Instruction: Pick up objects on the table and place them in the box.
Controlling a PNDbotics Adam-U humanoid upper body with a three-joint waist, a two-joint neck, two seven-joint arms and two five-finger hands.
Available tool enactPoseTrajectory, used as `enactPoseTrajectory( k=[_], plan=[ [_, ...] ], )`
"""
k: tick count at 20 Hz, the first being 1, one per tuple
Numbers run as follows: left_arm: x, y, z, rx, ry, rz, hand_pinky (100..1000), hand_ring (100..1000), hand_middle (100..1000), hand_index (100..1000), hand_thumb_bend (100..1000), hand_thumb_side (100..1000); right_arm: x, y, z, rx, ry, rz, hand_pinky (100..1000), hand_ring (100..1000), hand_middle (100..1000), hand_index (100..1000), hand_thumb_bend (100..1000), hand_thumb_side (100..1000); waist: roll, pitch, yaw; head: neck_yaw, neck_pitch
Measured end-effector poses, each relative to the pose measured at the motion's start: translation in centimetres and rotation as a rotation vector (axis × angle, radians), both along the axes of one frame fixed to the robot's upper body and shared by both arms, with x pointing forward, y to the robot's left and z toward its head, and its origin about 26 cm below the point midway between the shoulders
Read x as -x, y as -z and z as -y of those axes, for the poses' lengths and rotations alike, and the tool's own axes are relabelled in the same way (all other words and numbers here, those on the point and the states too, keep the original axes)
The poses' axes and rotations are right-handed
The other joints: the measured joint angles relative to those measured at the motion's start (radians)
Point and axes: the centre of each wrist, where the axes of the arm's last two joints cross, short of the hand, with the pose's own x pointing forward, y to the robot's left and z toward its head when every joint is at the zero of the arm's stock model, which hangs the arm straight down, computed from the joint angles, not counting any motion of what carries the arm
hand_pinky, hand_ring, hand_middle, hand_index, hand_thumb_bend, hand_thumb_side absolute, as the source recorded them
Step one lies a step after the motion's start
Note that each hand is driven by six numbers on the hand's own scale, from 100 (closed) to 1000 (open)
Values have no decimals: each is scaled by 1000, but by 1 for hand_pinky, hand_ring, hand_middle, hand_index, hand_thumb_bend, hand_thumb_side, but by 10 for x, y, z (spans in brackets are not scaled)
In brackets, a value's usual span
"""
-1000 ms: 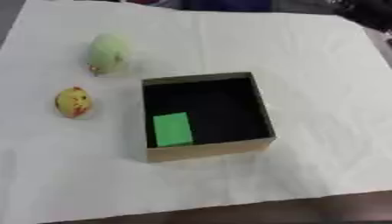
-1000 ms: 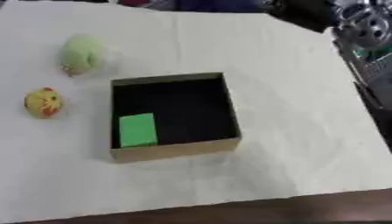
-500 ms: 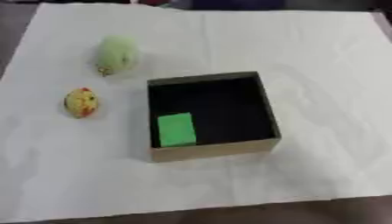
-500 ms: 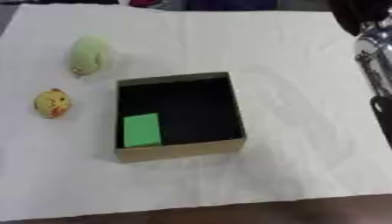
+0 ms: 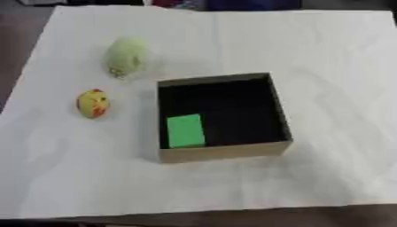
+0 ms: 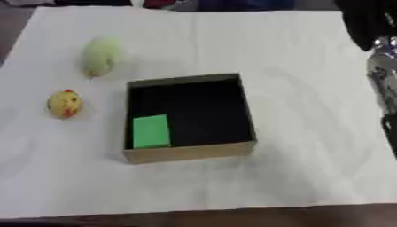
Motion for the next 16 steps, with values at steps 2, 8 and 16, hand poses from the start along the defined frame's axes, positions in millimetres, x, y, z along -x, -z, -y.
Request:
enactPoseTrajectory(
  k=[2,8,16],
  plan=[
    [1,-5,-2,-122,-47,-60,579,728,707,863,509,1000,0,2,1,-7,5,-3,951,870,789,1000,100,1000,4,-1,-2,5,1],
    [-1,-24,3,-463,-85,-299,645,780,750,914,639,856,4,0,-3,-19,13,3,952,870,789,1000,100,1000,11,-9,-11,12,7],
    [-7,-50,19,-683,16,-632,672,789,757,911,789,763,6,1,-7,-21,23,3,954,870,789,1000,100,1000,15,-15,-19,12,7]
  ],
)
